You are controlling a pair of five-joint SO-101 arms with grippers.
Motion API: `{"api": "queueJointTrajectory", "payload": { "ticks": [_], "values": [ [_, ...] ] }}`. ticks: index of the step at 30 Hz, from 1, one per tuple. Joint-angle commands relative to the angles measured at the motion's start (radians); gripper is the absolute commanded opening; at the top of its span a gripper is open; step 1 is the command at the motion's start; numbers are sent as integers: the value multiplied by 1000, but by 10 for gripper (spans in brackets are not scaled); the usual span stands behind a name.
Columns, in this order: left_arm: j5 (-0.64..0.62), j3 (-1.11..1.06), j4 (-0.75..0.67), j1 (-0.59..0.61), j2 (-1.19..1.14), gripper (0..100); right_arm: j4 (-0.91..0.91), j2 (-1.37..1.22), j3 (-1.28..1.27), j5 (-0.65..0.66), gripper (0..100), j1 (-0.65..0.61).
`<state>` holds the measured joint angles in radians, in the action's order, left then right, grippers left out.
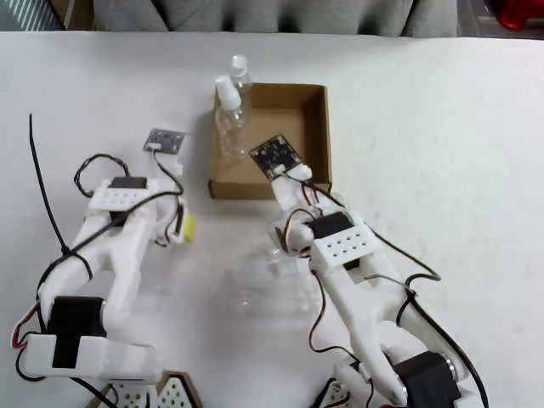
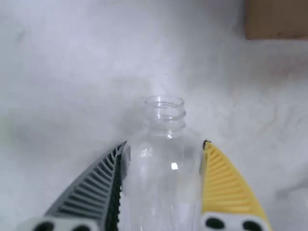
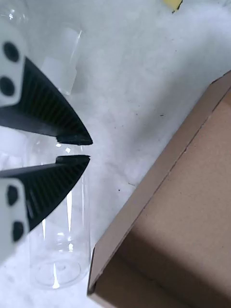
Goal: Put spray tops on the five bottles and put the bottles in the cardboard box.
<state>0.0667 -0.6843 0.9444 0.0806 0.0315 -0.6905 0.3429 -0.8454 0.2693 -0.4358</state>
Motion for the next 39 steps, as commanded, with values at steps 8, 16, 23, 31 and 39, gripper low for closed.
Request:
{"api": "queueJointTrajectory", "payload": {
  "ticks": [8, 16, 23, 31, 39],
  "values": [
    [-32, 129, 87, 94, 8, 177, 1, 38, 6, 12, 18, 4],
    [-29, 166, 204, 114, 10, 406, 1, 38, 6, 12, 18, 4],
    [-28, 160, 204, 114, 12, 408, 1, 38, 6, 12, 18, 4],
    [80, 163, 190, 114, 5, 407, 2, 38, 6, 12, 18, 2],
    [77, 130, 86, 122, -53, 329, 2, 38, 6, 11, 17, 2]
  ]
}}
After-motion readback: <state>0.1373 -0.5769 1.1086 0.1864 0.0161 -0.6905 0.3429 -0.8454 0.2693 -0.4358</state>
